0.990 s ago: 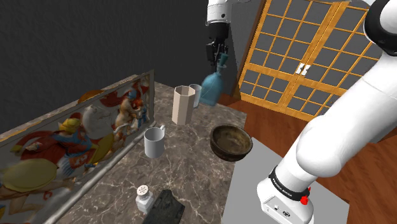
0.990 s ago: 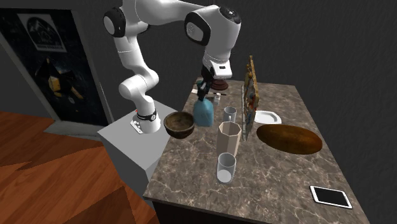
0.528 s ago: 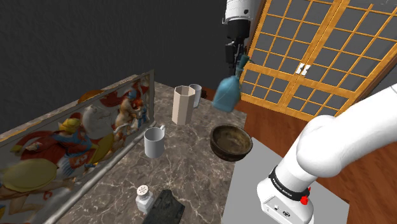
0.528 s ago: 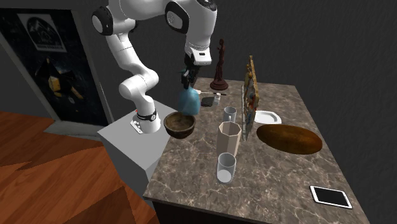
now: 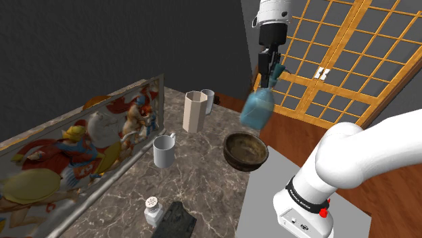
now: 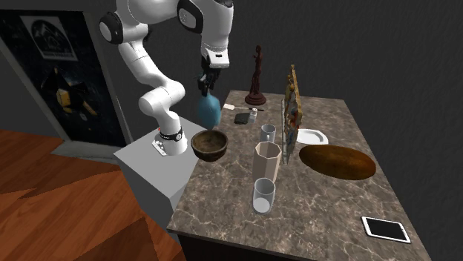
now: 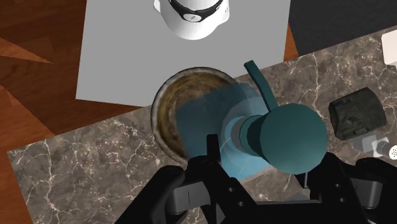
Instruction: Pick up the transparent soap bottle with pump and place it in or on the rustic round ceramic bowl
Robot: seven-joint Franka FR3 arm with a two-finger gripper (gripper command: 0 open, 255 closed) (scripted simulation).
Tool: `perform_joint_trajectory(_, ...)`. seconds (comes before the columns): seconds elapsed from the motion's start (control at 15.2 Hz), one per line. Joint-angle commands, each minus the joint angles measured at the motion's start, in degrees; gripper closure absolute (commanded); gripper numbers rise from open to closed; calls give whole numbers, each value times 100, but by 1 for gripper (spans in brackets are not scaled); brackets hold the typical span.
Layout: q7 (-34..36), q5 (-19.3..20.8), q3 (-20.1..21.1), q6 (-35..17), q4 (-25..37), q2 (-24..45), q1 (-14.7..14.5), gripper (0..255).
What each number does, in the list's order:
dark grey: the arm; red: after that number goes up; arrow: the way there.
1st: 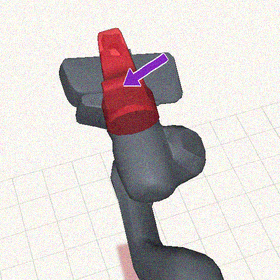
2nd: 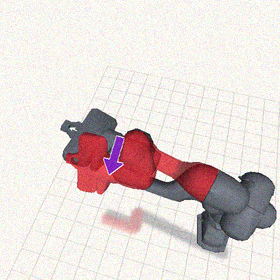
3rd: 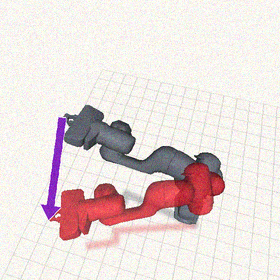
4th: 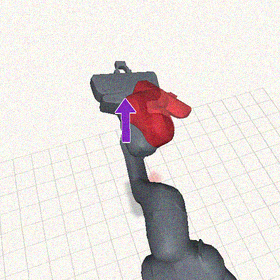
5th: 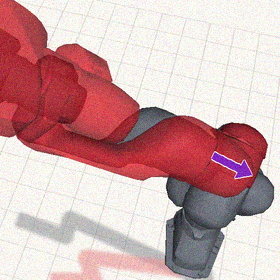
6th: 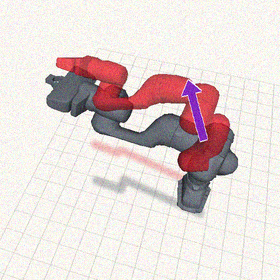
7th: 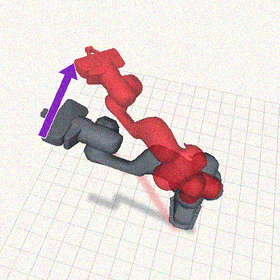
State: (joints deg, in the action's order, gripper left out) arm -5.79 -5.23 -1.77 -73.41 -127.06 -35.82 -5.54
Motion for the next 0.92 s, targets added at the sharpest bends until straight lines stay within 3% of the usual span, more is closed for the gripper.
perform_joint_trajectory(0.0, -19, 8, -3, -131, -181, -49, 5, 255)
perform_joint_trajectory(0.86, -109, 21, 9, -1099, -1256, -152, 19, 255)
